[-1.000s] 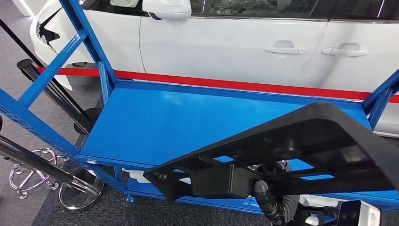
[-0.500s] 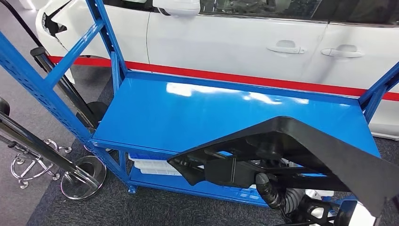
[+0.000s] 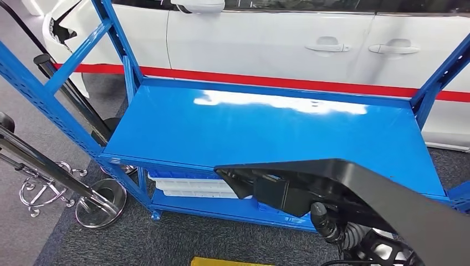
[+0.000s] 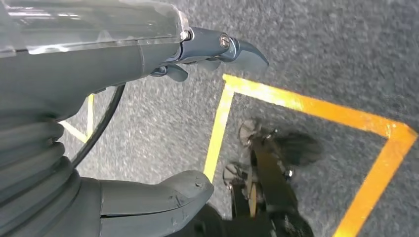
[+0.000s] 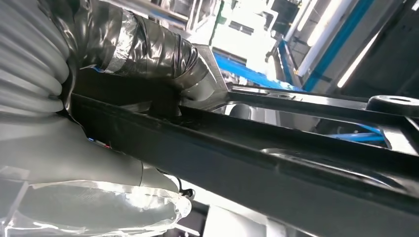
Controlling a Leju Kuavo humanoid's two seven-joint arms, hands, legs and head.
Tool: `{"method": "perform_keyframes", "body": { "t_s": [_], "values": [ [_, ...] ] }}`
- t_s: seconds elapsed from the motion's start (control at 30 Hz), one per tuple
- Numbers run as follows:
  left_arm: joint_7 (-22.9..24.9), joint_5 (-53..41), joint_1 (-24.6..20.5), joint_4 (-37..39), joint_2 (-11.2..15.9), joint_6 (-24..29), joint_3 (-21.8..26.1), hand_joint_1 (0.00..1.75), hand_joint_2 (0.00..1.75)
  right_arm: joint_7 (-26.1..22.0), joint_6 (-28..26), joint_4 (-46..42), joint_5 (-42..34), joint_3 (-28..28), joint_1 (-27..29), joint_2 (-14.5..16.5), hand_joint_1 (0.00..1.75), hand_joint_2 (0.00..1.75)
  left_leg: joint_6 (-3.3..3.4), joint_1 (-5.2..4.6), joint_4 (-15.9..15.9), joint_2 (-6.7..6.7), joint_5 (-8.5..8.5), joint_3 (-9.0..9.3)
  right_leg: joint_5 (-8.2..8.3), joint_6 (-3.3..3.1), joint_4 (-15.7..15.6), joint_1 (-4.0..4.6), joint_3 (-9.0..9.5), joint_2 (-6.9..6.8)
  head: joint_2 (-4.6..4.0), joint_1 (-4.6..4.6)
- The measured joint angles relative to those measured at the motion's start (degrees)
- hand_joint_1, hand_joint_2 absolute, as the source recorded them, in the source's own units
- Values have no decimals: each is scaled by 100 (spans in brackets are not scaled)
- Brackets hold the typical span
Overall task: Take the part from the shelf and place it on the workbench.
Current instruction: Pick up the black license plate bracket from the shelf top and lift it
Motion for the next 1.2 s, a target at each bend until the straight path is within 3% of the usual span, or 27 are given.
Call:
{"method": "perform_keyframes", "body": {
  "t_s": [0.07, 0.1, 0.13, 0.2, 0.27, 0.33, 0.4, 0.47, 0.53, 0.57, 0.6, 0.63, 0.67, 0.73, 0.8, 0.87, 0.93, 1.0, 1.07, 1.1, 1.13, 1.2],
  "values": [
    [-27, -51, 3, 0, 45, -8, 0, 0, 175, -62, -21, -34, 127, -3, 18, 0, 175, 175, -28, 6, 721, 0, -367, -220, 59, -26, 32, 22, -114, -4, 0, 0],
    [-35, -76, 4, 0, 65, -11, 0, 0, 175, -78, -27, -49, 176, -4, 28, -1, 175, 175, -25, 8, 862, -1, -384, -219, 89, -27, 47, 32, -168, -5, 0, 1],
    [-39, -94, 4, 0, 82, -14, 0, 0, 175, -89, -35, -65, 214, -4, 36, -1, 175, 175, -8, 6, 780, -2, -291, -110, 117, -26, 60, 43, -214, -5, 0, 1],
    [-45, -124, 2, -1, 121, -17, 0, 0, 175, -109, -51, -101, 260, -4, 46, -2, 175, 175, 84, -18, 39, -18, 40, 393, 168, -17, 70, 61, -274, 3, 0, 0],
    [-51, -148, -4, -2, 162, -26, 0, 0, 175, -136, -75, -143, 294, -4, 45, -2, 175, 175, 190, -50, -732, -54, 197, 870, 220, 26, 73, 66, -312, 23, 0, -1],
    [-52, -192, -1, -2, 195, -38, -1, 0, 175, -161, -98, -180, 337, -2, 49, -2, 175, 175, 239, -79, -997, -75, 210, 999, 289, 101, 55, 45, -346, 45, 0, -1],
    [-44, -248, 1, -2, 216, -55, -3, 0, 175, -174, -132, -225, 390, 1, 68, -2, 175, 175, 271, -66, -1104, -30, 308, 972, 307, 170, 45, 45, -375, 69, 0, 1],
    [-33, -293, -6, -2, 223, -72, -5, 0, 175, -181, -189, -271, 441, 5, 89, -3, 175, 175, 316, -29, -1194, 51, 416, 928, 21, 221, 345, 54, -514, 77, 0, 3],
    [-28, -324, -7, -2, 223, -85, -9, 0, 175, -186, -231, -292, 471, 12, 116, -3, 175, 175, 344, -29, -1175, 130, 468, 843, -466, 264, 1060, 32, -785, 64, 0, 4],
    [-26, -336, -5, -2, 223, -91, -10, 0, 175, -190, -250, -294, 481, 15, 133, -5, 175, 175, 343, -32, -1144, 171, 480, 789, -616, 287, 1406, 20, -896, 61, 0, 4],
    [-24, -350, -5, -2, 223, -96, -13, 0, 175, -198, -277, -294, 489, 18, 154, -7, 175, 175, 340, -32, -1106, 201, 491, 734, -651, 308, 1598, 6, -928, 55, 0, 3],
    [-23, -364, -6, -2, 223, -102, -15, 0, 175, -210, -315, -296, 498, 20, 174, -10, 175, 175, 333, -28, -1062, 224, 498, 681, -580, 325, 1582, -8, -857, 47, 0, 3],
    [-22, -383, -11, -2, 222, -108, -18, 0, 175, -222, -362, -305, 504, 22, 193, -12, 175, 175, 324, -25, -1015, 239, 500, 635, -425, 334, 1331, -23, -667, 33, 0, 3],
    [-26, -419, -28, -2, 221, -117, -22, 0, 175, -241, -443, -339, 512, 26, 217, -13, 175, 175, 289, -28, -943, 257, 502, 571, -161, 316, 522, -29, -156, -11, 0, 3],
    [-32, -448, -45, -2, 221, -121, -25, 0, 175, -246, -492, -383, 513, 33, 232, -13, 175, 175, 224, -38, -900, 265, 527, 522, -82, 259, 59, 3, 93, -43, 0, 3],
    [-36, -467, -54, -2, 221, -124, -27, 0, 175, -248, -508, -418, 513, 44, 245, -13, 175, 175, 156, -41, -878, 265, 569, 491, -64, 196, 27, 21, 63, -43, 0, 1],
    [-45, -482, -55, -2, 223, -123, -28, 0, 175, -250, -509, -440, 516, 71, 240, -12, 175, 175, 93, -27, -768, 194, 450, 435, -7, 108, 10, -3, 18, -48, 0, 1],
    [-61, -505, -53, -2, 227, -119, -28, 0, 175, -250, -516, -462, 519, 118, 223, -11, 175, 175, 30, -3, -275, 73, 23, 248, 71, 16, 0, -17, -62, -54, 0, 2],
    [-76, -531, -53, -2, 229, -117, -28, 0, 175, -248, -532, -477, 519, 175, 210, -10, 175, 175, -13, 11, 482, 19, -431, 1, 149, -18, 23, -3, -186, -45, 0, 1],
    [-82, -540, -53, -2, 230, -119, -28, 0, 175, -247, -540, -479, 517, 205, 206, -10, 175, 175, -21, 15, 728, 16, -510, -50, 188, -18, 42, 3, -254, -37, 0, 1],
    [-88, -544, -54, -2, 231, -121, -28, 0, 175, -246, -547, -481, 514, 232, 199, -10, 175, 175, -22, 17, 785, 16, -470, -11, 225, -12, 65, 7, -324, -26, 0, 1],
    [-103, -550, -56, -2, 232, -127, -28, 0, 175, -245, -562, -485, 507, 275, 181, -10, 175, 175, 6, 19, 273, 6, -142, 374, 291, 13, 109, 8, -445, -1, 0, 1]
  ]
}}
